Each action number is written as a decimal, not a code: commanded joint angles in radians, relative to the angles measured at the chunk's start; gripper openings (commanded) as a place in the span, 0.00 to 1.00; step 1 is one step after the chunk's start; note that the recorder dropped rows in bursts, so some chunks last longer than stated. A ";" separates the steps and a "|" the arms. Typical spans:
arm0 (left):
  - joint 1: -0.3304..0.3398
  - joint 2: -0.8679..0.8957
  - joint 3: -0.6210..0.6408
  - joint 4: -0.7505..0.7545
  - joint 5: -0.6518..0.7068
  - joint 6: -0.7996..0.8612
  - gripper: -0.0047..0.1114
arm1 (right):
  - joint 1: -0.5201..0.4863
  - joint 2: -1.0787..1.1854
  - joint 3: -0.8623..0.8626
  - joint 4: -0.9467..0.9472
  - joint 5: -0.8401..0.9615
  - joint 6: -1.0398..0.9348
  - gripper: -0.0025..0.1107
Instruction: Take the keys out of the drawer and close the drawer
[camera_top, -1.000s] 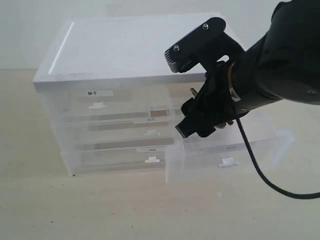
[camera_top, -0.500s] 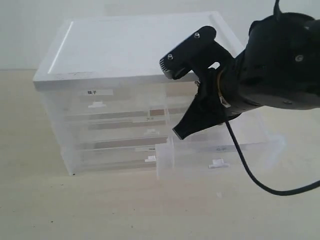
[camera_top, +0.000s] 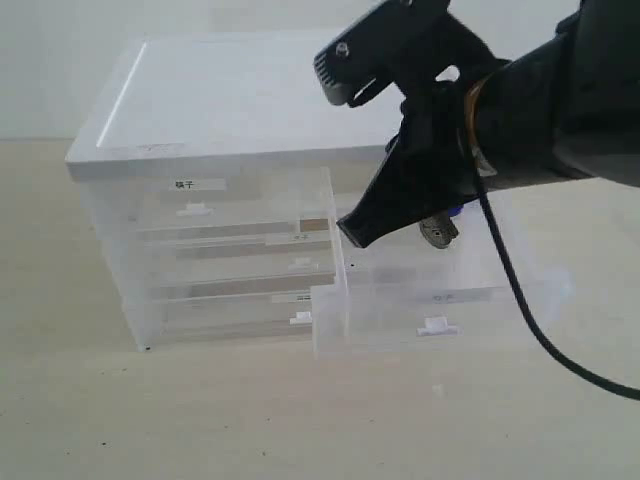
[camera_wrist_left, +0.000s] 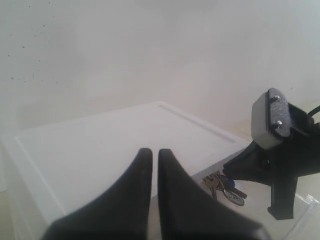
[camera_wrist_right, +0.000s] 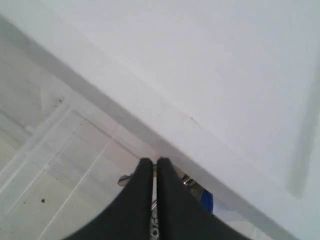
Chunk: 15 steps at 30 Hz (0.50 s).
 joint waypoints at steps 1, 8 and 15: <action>-0.006 -0.004 0.005 0.002 0.010 -0.009 0.08 | 0.002 -0.044 0.000 -0.004 0.040 0.048 0.03; -0.006 -0.004 0.005 0.012 0.022 -0.014 0.08 | 0.002 0.051 0.000 -0.047 0.110 0.132 0.67; -0.006 -0.004 0.005 0.012 0.022 -0.021 0.08 | 0.002 0.143 0.000 -0.092 0.124 0.211 0.61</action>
